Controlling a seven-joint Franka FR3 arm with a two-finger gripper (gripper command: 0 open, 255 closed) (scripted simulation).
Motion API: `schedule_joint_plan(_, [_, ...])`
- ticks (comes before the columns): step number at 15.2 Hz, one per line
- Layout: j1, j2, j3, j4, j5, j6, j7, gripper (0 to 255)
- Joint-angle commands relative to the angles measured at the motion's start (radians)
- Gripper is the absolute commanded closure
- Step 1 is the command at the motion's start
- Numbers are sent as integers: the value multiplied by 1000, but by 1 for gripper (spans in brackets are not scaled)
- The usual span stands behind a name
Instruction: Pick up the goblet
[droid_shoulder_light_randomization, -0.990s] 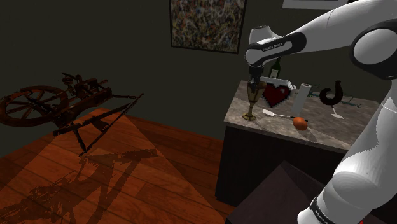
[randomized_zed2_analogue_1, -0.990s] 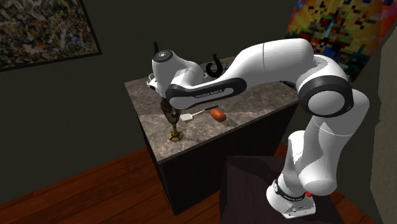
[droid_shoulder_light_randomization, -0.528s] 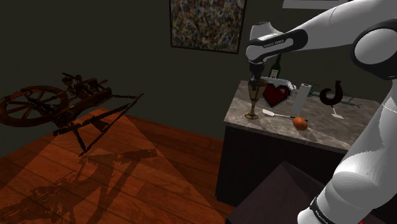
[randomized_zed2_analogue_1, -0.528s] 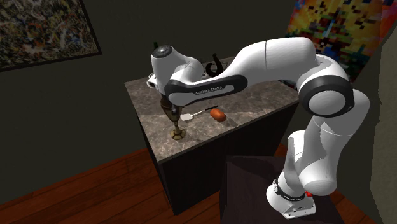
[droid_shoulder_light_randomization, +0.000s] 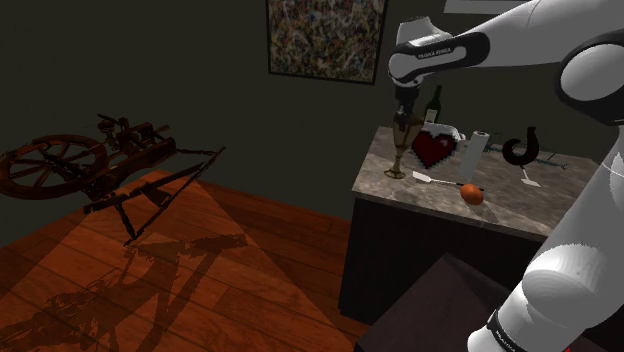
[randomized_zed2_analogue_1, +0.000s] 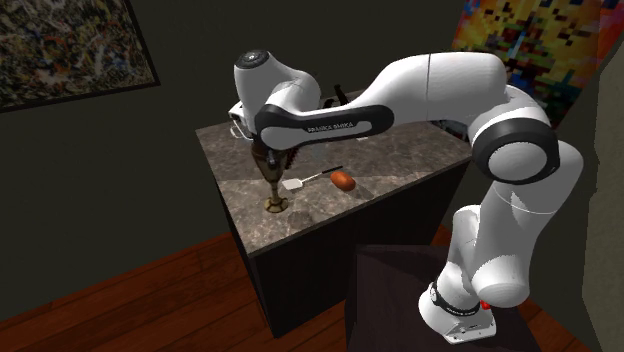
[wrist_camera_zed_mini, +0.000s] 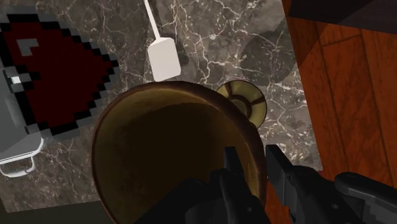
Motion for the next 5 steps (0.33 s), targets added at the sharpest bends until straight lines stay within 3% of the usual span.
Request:
schedule_joint_plan(1, [1, 1, 1, 26, 2, -25, -4, 255])
schedule_joint_plan(5, [2, 2, 2, 56, 4, -53, -11, 255])
